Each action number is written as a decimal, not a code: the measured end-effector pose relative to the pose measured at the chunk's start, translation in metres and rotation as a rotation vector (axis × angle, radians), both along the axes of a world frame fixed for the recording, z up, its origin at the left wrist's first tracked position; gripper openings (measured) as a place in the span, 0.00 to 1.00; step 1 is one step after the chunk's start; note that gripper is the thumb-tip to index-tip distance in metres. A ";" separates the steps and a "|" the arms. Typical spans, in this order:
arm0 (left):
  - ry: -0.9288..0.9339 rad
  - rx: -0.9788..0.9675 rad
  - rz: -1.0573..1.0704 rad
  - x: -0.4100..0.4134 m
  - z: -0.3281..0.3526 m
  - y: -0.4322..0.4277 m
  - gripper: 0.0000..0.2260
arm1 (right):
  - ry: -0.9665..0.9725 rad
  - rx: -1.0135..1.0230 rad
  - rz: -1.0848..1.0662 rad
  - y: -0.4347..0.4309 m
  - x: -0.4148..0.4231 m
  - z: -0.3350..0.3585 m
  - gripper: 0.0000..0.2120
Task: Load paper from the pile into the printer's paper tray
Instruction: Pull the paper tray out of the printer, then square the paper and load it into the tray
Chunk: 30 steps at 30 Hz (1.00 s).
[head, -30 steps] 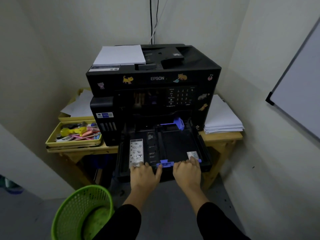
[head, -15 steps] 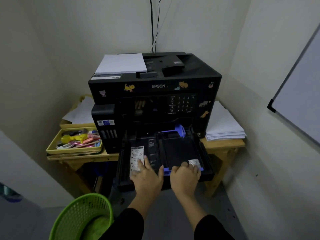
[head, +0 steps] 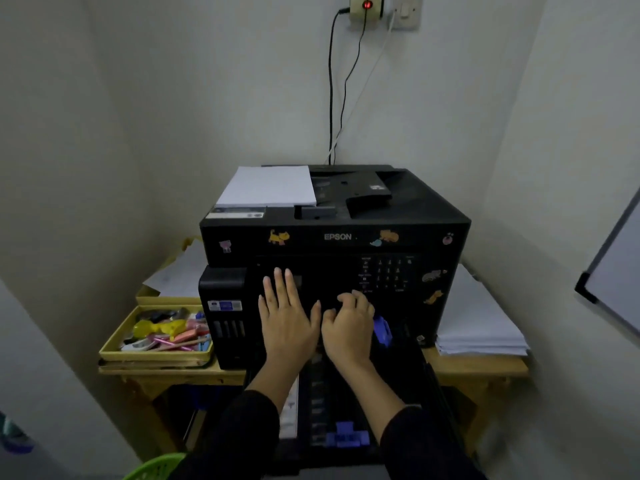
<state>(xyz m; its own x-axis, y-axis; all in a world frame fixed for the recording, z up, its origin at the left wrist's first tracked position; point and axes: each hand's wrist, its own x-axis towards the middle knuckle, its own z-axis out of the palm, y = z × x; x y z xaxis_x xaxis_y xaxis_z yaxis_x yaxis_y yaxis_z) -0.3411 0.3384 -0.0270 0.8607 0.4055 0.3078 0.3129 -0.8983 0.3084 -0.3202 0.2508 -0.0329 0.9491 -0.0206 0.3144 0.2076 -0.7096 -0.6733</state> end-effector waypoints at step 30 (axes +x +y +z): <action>0.141 0.036 0.056 0.199 0.142 0.183 0.20 | 0.550 0.206 0.020 0.135 0.272 0.171 0.17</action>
